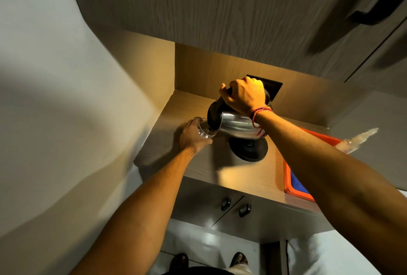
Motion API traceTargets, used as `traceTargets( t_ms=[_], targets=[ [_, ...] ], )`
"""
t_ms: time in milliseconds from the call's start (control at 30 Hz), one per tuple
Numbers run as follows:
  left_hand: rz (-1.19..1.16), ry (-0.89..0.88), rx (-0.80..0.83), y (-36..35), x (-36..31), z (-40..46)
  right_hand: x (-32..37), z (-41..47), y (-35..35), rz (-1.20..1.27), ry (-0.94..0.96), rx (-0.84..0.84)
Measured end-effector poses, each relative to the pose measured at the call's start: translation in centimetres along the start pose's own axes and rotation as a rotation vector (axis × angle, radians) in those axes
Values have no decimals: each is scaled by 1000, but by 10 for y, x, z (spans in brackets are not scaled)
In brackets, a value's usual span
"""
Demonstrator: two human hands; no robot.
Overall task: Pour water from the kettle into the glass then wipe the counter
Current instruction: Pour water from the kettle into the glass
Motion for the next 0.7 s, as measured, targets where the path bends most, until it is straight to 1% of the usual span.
traceTargets(
  t_ms=[233,367,533,700],
  targets=[
    [-20,6,24,1,-2,-9,-5,-4,1,29,-15,-19],
    [-29,1,28,-2,0,-8,-18,-12,1,106,-81,-47],
    [-204,97,60,-7,2,-4,-63,-28,-3,320,-362,-161],
    [-305,72,70,-20,-10,5,-116,-58,-12,563,-693,-263]
  ],
)
Point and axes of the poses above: each hand's wrist, its own z-axis towards the middle knuckle, its own y-axis out of the back of the hand, x = y × z, the point moved 7 cm from there along z, towards the middle knuckle, and after that the axes turned 3 degrees about y, right-handed, at the moved point
